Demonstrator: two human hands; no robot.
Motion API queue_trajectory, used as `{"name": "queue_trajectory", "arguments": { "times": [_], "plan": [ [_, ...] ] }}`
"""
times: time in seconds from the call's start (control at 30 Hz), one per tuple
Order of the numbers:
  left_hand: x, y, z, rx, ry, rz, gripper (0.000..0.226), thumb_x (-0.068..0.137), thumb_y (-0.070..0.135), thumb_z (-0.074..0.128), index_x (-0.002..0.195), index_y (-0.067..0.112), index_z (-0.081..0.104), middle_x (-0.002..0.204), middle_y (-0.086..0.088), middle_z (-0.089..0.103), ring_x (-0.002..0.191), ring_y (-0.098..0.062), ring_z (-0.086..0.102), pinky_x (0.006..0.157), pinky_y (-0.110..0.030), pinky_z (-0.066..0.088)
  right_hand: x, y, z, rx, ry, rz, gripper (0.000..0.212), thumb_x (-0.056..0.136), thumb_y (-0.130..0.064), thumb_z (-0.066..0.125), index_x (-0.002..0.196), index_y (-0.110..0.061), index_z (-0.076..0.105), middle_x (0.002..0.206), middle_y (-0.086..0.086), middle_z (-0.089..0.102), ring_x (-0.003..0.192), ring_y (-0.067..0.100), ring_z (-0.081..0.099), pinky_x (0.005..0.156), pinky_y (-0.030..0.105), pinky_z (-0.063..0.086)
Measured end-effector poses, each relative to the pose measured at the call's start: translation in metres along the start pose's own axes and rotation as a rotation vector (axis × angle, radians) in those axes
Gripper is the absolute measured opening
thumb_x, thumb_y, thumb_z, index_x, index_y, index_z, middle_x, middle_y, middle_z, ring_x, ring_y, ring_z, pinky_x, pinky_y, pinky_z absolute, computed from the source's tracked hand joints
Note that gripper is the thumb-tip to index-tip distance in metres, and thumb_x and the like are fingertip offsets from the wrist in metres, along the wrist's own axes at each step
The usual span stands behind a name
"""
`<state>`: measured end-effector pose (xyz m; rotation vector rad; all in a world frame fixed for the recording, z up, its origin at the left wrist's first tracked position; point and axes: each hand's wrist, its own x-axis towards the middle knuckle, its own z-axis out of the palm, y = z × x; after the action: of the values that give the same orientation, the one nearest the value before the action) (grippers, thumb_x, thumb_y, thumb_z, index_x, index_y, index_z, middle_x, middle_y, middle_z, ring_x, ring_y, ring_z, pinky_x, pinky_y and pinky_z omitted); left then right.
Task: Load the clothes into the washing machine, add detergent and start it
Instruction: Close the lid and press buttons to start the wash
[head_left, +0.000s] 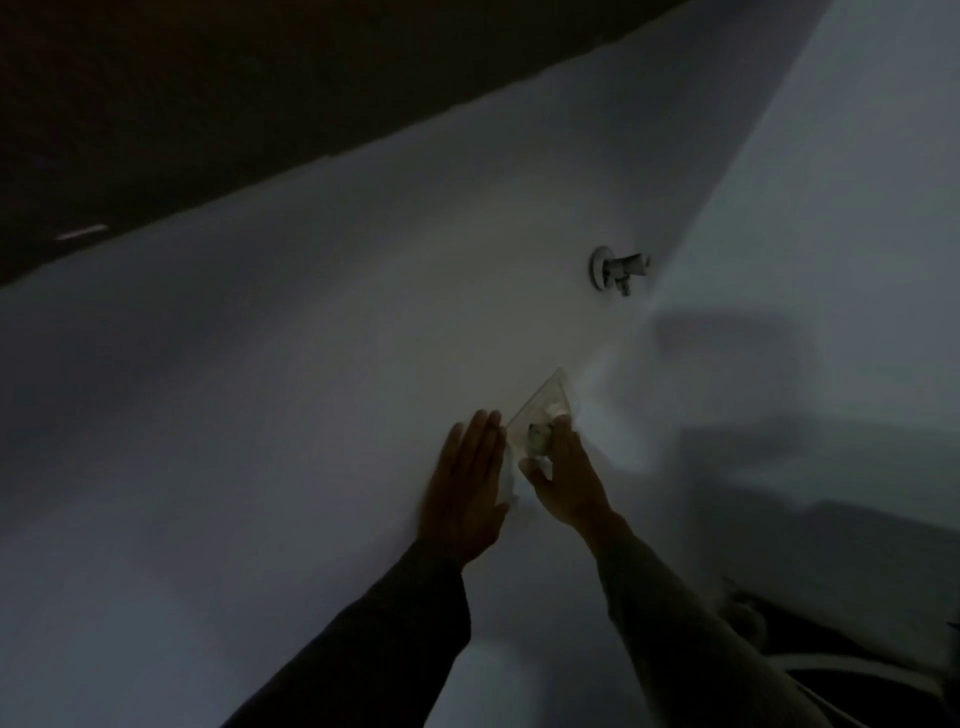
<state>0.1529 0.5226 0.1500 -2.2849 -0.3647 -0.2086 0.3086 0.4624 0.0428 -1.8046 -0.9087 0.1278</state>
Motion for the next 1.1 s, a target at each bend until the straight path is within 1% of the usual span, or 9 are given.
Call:
{"name": "queue_trajectory", "arguments": {
  "times": [0.17, 0.3, 0.47, 0.6, 0.7, 0.77, 0.83, 0.97, 1.1],
  "plan": [
    [0.007, 0.003, 0.000, -0.020, 0.004, -0.012, 0.092, 0.095, 0.061, 0.035, 0.155, 0.000, 0.002, 0.162, -0.023, -0.010, 0.150, -0.038, -0.011, 0.120, -0.052, -0.011, -0.006, -0.017, -0.017, 0.032, -0.007, -0.003, 0.075, 0.088, -0.052, 0.061, 0.144, -0.014, 0.028, 0.147, 0.008, 0.043, 0.129, 0.023, 0.052, 0.093, 0.041, 0.057],
    [0.009, 0.006, -0.001, -0.037, -0.002, -0.015, 0.092, 0.094, 0.061, 0.036, 0.155, 0.000, 0.005, 0.162, -0.022, -0.008, 0.151, -0.036, -0.010, 0.120, -0.052, -0.009, -0.003, -0.010, -0.018, -0.010, -0.019, 0.010, 0.085, 0.083, -0.064, 0.052, 0.147, -0.014, 0.027, 0.148, 0.006, 0.041, 0.129, 0.023, 0.049, 0.095, 0.043, 0.055],
    [0.009, 0.006, -0.002, -0.074, -0.006, -0.002, 0.092, 0.092, 0.060, 0.039, 0.155, 0.001, 0.007, 0.163, -0.021, -0.006, 0.151, -0.036, -0.008, 0.121, -0.053, -0.006, -0.006, -0.009, -0.017, -0.043, -0.030, 0.010, 0.086, 0.082, -0.068, 0.050, 0.147, -0.016, 0.026, 0.149, 0.004, 0.040, 0.130, 0.022, 0.047, 0.097, 0.042, 0.054],
    [0.008, 0.009, -0.005, -0.090, -0.015, -0.009, 0.093, 0.092, 0.061, 0.041, 0.155, 0.002, 0.007, 0.162, -0.022, -0.006, 0.150, -0.038, -0.009, 0.121, -0.057, -0.002, -0.012, -0.007, -0.022, -0.088, -0.069, 0.032, 0.087, 0.080, -0.064, 0.056, 0.147, -0.017, 0.027, 0.150, 0.005, 0.038, 0.135, 0.027, 0.043, 0.098, 0.046, 0.053],
    [0.007, 0.013, -0.010, -0.114, -0.022, -0.009, 0.092, 0.092, 0.059, 0.042, 0.155, 0.004, 0.006, 0.162, -0.023, -0.004, 0.150, -0.039, -0.008, 0.120, -0.059, 0.000, -0.026, -0.017, -0.034, -0.150, -0.100, 0.062, 0.094, 0.084, -0.063, 0.055, 0.154, -0.016, 0.015, 0.160, 0.007, 0.024, 0.146, 0.033, 0.026, 0.108, 0.053, 0.042],
    [0.004, 0.014, -0.015, -0.145, -0.028, -0.003, 0.088, 0.091, 0.057, 0.046, 0.155, 0.006, 0.016, 0.162, -0.023, 0.008, 0.151, -0.040, 0.003, 0.119, -0.062, 0.004, -0.036, -0.024, -0.043, -0.191, -0.125, 0.076, 0.094, 0.091, -0.055, 0.056, 0.157, -0.012, 0.005, 0.165, 0.008, 0.008, 0.151, 0.032, 0.010, 0.118, 0.052, 0.029],
    [0.002, 0.013, -0.016, -0.171, -0.021, -0.002, 0.086, 0.086, 0.056, 0.055, 0.152, 0.007, 0.030, 0.159, -0.022, 0.024, 0.149, -0.040, 0.016, 0.117, -0.063, 0.012, -0.047, -0.025, -0.054, -0.237, -0.129, 0.089, 0.094, 0.094, -0.054, 0.053, 0.157, -0.011, -0.001, 0.166, 0.007, -0.001, 0.152, 0.029, 0.001, 0.121, 0.049, 0.021],
    [-0.004, 0.019, -0.019, -0.225, 0.020, 0.009, 0.088, 0.077, 0.054, 0.069, 0.145, 0.004, 0.043, 0.152, -0.022, 0.039, 0.144, -0.039, 0.031, 0.113, -0.066, 0.018, -0.080, -0.021, -0.085, -0.333, -0.129, 0.123, 0.088, 0.098, -0.049, 0.049, 0.157, -0.013, -0.004, 0.165, 0.003, -0.007, 0.152, 0.026, -0.002, 0.121, 0.050, 0.021],
    [-0.011, 0.044, -0.034, -0.319, 0.069, 0.016, 0.088, 0.080, 0.055, 0.065, 0.147, 0.003, 0.041, 0.155, -0.022, 0.034, 0.145, -0.038, 0.028, 0.115, -0.065, 0.015, -0.119, -0.011, -0.117, -0.447, -0.128, 0.197, 0.087, 0.098, -0.051, 0.046, 0.157, -0.015, -0.005, 0.165, 0.001, -0.009, 0.152, 0.024, -0.003, 0.120, 0.050, 0.021]
  ]
}}
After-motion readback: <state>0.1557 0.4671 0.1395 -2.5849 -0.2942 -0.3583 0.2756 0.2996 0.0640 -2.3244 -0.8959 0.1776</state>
